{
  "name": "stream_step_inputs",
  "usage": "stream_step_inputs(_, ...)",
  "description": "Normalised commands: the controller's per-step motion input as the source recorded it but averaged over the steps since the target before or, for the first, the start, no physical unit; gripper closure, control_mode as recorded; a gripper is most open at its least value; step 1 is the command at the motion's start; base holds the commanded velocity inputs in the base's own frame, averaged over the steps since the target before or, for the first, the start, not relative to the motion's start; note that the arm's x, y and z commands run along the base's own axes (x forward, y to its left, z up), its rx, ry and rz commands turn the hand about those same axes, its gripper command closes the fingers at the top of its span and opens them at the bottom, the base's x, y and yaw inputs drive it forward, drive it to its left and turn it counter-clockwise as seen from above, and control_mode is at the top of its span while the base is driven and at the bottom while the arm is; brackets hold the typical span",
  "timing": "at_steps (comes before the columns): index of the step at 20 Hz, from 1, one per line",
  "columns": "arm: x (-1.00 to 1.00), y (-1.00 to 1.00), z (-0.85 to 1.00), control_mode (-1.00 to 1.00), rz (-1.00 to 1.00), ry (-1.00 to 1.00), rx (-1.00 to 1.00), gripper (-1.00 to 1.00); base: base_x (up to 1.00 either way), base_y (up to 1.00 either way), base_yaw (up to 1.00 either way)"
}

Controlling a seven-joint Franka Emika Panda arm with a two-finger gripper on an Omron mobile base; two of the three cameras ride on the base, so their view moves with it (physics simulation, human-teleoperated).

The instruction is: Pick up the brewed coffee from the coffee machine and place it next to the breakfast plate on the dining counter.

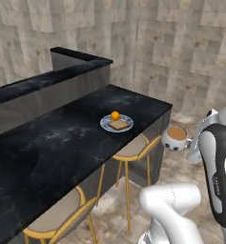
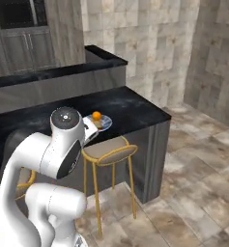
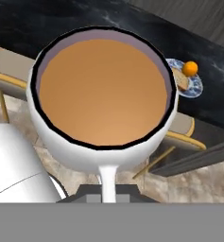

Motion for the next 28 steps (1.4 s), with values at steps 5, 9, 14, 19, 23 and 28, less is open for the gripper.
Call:
stream_step_inputs(5,0.0,0.0,0.0,1.0,0.0,0.0,0.0,1.0,1.0,-0.83,0.4)
stream_step_inputs(9,0.0,0.0,0.0,1.0,0.0,0.0,0.0,1.0,1.0,-0.65,0.44)
stream_step_inputs(14,0.0,0.0,0.0,1.0,0.0,0.0,0.0,1.0,1.0,-0.36,0.49)
stream_step_inputs(19,0.0,0.0,0.0,1.0,0.0,0.0,0.0,1.0,1.0,-0.29,0.49)
stream_step_inputs(23,0.0,0.0,0.0,1.0,0.0,0.0,0.0,1.0,0.99,-0.19,0.49)
stream_step_inputs(28,0.0,0.0,0.0,1.0,0.0,0.0,0.0,1.0,0.94,-0.29,0.5)
